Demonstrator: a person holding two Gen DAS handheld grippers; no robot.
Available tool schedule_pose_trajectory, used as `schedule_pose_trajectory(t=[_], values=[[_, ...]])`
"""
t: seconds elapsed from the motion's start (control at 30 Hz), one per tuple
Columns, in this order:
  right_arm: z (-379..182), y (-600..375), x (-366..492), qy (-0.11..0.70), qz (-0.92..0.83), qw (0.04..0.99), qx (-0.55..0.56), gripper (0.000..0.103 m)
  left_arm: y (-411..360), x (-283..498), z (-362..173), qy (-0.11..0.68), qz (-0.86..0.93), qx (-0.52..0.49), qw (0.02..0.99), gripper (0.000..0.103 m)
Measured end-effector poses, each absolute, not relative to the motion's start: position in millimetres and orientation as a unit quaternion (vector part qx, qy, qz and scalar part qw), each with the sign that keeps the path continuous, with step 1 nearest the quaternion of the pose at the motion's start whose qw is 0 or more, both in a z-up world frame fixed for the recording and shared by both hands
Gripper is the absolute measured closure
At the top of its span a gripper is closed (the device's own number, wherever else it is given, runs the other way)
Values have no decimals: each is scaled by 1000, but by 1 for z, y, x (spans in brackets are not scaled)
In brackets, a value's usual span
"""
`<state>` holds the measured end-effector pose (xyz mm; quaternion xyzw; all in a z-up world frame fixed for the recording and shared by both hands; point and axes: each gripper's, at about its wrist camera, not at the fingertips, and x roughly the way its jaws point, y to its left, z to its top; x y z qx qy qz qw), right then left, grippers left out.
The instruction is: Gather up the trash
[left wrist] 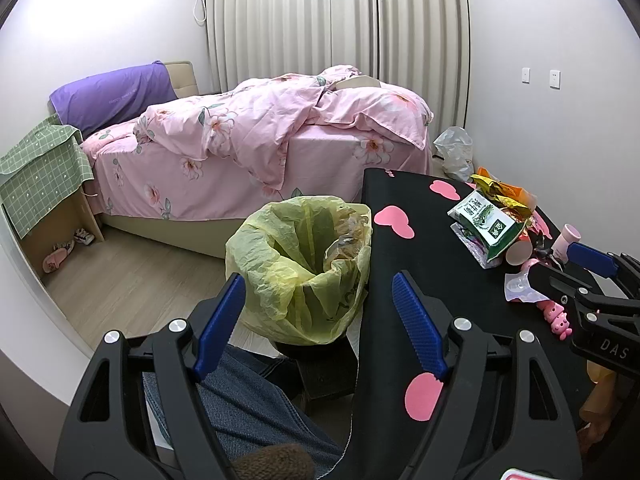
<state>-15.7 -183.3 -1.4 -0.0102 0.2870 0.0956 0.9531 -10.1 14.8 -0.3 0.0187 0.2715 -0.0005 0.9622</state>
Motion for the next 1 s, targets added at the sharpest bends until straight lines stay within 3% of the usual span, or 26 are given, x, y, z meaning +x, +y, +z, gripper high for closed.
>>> schedule_pose_trajectory(t=[0.63, 1.0], values=[[4, -216, -17, 264, 46, 963, -15, 27, 13, 0, -4, 274, -23, 10, 961, 30], [-5, -324, -3, 264, -43, 963, 5, 27, -68, 76, -26, 336, -174, 15, 926, 30]])
